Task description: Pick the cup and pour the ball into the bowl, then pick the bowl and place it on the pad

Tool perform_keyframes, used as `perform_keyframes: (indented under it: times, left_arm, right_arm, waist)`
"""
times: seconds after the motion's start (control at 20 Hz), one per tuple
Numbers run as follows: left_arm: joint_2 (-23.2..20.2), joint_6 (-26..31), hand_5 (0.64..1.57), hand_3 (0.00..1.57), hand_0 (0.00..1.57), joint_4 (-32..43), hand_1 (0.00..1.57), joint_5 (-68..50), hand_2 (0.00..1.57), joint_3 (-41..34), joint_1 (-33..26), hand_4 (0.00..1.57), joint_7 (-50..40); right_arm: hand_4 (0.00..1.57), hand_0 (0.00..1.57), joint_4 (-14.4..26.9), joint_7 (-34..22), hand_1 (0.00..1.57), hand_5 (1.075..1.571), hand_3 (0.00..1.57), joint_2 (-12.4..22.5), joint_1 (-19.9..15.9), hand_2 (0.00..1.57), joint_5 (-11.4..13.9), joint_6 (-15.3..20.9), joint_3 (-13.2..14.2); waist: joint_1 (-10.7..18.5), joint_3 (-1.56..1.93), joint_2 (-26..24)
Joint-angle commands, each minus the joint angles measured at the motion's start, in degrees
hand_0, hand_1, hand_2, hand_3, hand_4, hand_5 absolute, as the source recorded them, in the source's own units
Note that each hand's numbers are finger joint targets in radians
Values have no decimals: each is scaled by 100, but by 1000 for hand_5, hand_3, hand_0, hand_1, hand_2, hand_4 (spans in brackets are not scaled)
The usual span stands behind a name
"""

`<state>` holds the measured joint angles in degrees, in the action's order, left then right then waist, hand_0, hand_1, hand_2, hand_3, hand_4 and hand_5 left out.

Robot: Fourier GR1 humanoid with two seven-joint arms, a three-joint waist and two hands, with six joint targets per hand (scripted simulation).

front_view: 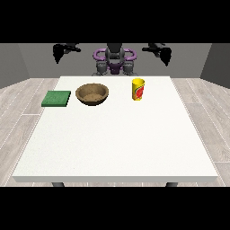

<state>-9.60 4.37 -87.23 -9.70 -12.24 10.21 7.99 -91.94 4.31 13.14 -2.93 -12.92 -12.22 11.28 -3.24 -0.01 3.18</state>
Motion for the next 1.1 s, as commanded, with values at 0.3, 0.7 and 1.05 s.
perform_keyframes:
  times: [0.3,0.7,1.05]
  left_arm:
    - [632,-513,1520,0,0,1893,0,628,0,128,341,0,1973]
    - [654,-788,1518,0,0,3319,0,899,0,68,972,0,3189]
    - [357,-570,1520,0,0,4607,0,661,0,-312,1448,0,3986]
  right_arm:
    - [0,0,-29,382,0,1571,0,-242,-83,0,387,32,-286]
    - [0,0,730,876,0,1570,0,221,-651,0,6,-459,300]
    - [0,0,708,989,0,1571,0,140,-635,0,71,-504,215]
  waist:
    - [-365,-2,447]
    - [-364,-1,1031]
    - [-493,-3,1198]
